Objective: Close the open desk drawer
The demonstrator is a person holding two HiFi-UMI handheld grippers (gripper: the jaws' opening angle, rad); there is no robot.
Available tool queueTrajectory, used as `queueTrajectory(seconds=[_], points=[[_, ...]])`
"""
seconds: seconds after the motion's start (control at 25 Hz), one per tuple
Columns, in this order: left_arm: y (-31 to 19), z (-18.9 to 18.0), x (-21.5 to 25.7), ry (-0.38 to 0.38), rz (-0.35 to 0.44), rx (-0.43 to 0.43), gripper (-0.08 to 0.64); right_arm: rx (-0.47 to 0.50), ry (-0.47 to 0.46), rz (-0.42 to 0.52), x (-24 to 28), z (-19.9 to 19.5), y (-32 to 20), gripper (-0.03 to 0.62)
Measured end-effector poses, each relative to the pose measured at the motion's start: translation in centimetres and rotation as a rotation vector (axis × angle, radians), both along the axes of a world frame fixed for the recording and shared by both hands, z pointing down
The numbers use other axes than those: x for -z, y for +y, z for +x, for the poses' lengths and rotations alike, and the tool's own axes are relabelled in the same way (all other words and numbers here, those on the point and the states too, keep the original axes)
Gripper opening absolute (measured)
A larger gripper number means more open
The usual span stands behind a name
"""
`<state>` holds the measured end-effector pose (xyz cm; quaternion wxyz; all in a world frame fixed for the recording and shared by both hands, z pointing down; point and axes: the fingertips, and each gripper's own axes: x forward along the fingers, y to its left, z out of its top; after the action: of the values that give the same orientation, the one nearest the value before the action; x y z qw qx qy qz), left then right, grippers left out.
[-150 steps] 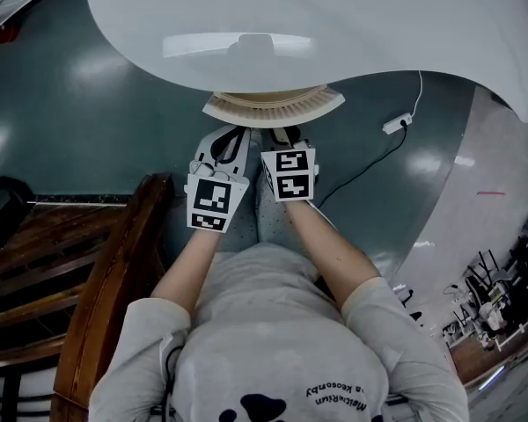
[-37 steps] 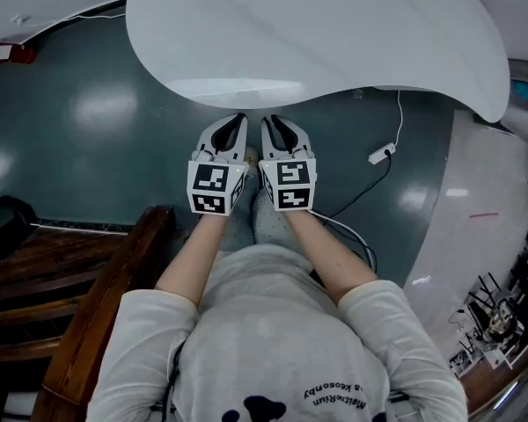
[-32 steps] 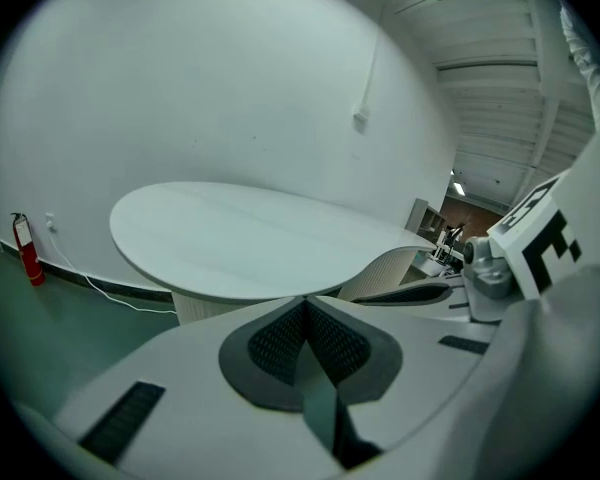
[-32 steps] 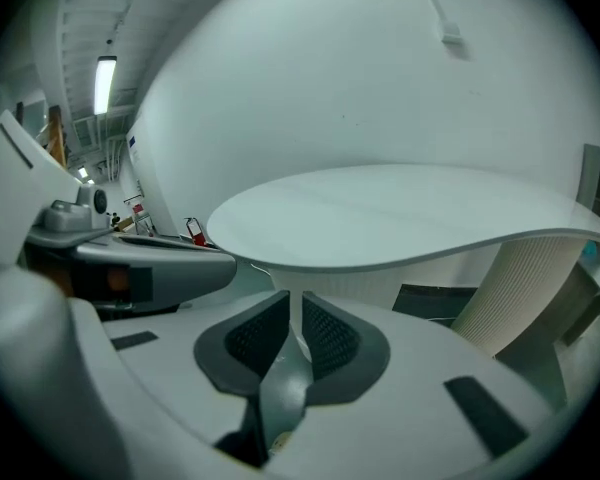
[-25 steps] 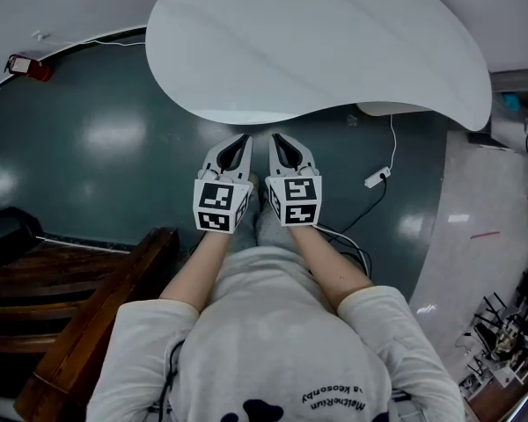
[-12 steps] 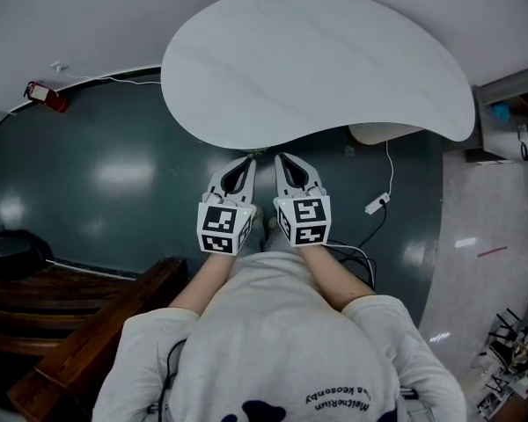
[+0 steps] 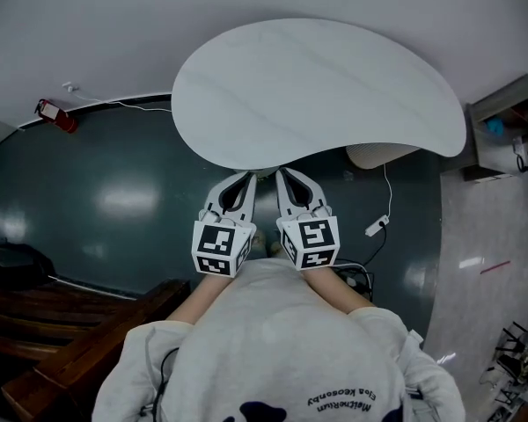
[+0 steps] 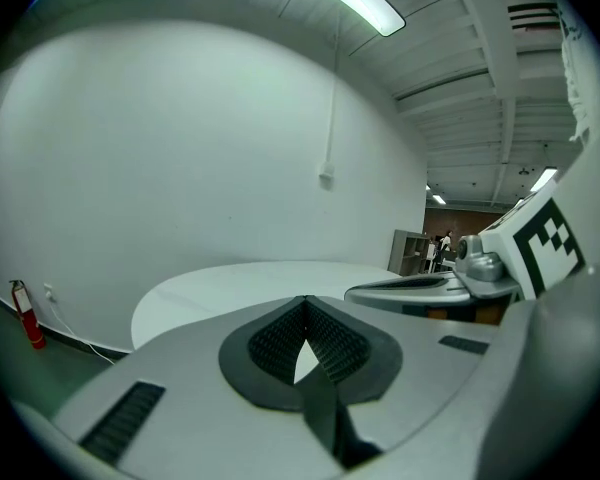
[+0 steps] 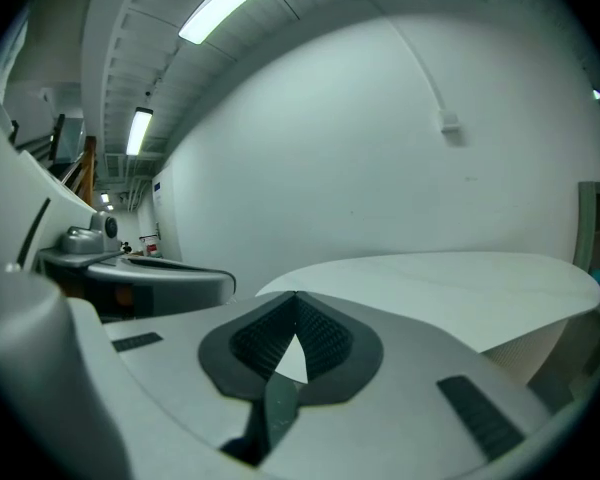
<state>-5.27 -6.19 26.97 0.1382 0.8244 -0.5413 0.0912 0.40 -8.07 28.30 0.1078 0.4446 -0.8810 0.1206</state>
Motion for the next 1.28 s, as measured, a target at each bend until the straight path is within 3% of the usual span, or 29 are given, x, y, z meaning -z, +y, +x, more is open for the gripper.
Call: queueTrajectory(seconds=[0.72, 1.28], points=[[-0.1, -0.3, 6.5, -0.006, 0.111, -0.052, 0.011, -0.019, 0.019, 0.131, 7.8, -0.1, 0.0, 0.015], [0.4, -1.1, 5.6, 0.017, 0.105, -0.062, 0.011, -0.014, 0.022, 0.094, 6.5, -1.4, 1.0, 0.015]])
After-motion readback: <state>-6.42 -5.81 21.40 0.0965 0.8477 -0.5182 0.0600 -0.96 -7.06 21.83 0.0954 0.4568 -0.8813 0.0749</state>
